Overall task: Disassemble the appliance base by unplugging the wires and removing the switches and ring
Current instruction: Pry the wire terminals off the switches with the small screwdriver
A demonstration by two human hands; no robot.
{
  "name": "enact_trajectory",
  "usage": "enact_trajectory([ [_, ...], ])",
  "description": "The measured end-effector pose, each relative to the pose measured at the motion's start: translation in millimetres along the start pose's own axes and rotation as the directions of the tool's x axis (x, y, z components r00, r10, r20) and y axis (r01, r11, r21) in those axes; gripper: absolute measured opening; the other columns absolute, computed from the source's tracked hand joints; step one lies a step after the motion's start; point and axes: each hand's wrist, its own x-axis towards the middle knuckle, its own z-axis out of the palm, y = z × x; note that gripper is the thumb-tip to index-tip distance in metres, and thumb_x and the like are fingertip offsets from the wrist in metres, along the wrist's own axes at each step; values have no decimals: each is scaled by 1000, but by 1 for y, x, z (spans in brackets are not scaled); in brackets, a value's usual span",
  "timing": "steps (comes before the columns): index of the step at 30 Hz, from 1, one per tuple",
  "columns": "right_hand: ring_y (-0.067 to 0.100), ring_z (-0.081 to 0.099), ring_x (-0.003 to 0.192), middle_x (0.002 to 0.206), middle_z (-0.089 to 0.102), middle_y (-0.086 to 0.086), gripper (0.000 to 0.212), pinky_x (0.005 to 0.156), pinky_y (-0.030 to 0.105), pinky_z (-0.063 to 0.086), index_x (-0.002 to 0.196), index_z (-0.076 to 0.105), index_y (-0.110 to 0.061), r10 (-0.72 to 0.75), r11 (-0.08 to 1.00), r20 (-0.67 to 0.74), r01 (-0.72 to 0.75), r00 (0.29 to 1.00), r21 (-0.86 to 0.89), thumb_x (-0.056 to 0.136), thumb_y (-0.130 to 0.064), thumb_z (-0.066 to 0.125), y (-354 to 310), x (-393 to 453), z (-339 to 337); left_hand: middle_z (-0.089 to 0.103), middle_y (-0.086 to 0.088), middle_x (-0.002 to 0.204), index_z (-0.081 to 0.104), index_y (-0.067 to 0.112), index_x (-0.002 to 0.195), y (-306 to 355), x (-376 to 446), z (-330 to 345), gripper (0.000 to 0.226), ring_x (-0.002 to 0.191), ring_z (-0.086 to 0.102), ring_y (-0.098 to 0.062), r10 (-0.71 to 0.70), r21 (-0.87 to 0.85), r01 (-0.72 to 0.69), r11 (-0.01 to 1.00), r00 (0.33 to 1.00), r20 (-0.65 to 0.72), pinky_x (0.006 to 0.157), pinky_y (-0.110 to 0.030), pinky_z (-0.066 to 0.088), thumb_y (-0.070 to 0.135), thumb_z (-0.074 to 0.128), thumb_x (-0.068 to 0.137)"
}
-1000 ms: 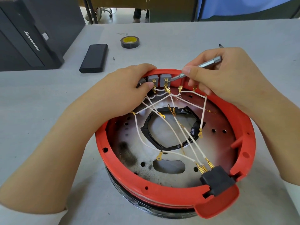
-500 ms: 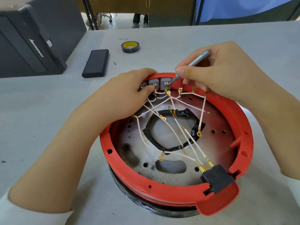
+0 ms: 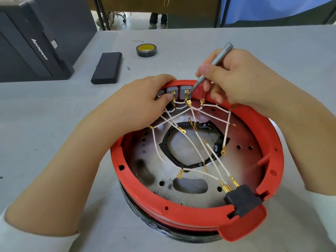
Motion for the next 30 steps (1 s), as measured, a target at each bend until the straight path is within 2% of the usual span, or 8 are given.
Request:
enact_trajectory([
  [3,6,44,36,65,57,0,19,34,16,32,85,54,-19,45,999,-4,-45,999,-16,100,-27,47,-1,5,2,55,11,118,43,37,133,1,-1,-1,36,90,41,-6,-7,2,7,1000,1000,-4,75,-23,28,36,44,97],
  [6,0,46,36,67,58,-3,22,47,19,34,84,54,-23,24,995,-56,-29,998,-97,100,-35,44,1,7,6,55,12,112,44,37,132,1,-2,-1,34,89,43,-7,-6,-5,6,1000,1000,-1,75,-24,29,34,44,98],
  [11,2,46,36,63,57,-4,23,49,18,36,81,54,-24,-14,999,-83,10,996,-45,100,-32,44,3,5,7,56,9,121,43,37,133,1,-1,-1,36,92,42,-6,-5,1,5,1000,1000,-5,77,-23,28,34,44,97],
  [16,-4,50,40,66,55,-9,21,56,20,34,82,52,-25,-87,996,-133,84,987,-26,101,-31,44,5,0,9,49,17,108,42,38,134,1,-1,-1,37,90,41,-5,-14,-2,14,1000,1000,2,75,-22,27,36,43,98],
  [21,-10,50,44,69,54,-13,18,59,19,33,83,50,-27,-84,996,-76,81,994,-35,100,-30,45,6,1,11,55,10,120,42,37,134,2,-1,-1,36,92,41,-5,1,5,-1,1000,1000,0,75,-22,27,35,43,98],
  [23,-6,50,41,67,57,-9,18,56,19,34,83,51,-27,-71,996,-72,67,995,-57,100,-31,46,5,2,10,54,12,117,42,37,134,1,-1,-1,36,92,41,-5,-1,3,1,1000,1000,-1,77,-22,28,36,43,98],
  [26,3,46,34,64,62,0,20,43,15,38,84,54,-22,-15,999,-40,13,999,-48,100,-31,46,2,4,7,48,16,106,43,37,133,1,0,-1,36,90,41,-6,-1,5,1,1000,1000,-5,76,-22,28,35,43,97],
  [30,5,43,31,61,60,2,22,34,13,32,85,54,-17,23,999,-19,-24,1000,-26,101,-29,45,-1,7,6,46,18,99,44,38,131,0,1,0,34,86,42,-7,-3,5,3,1000,1000,-10,68,-24,27,35,44,97],
])
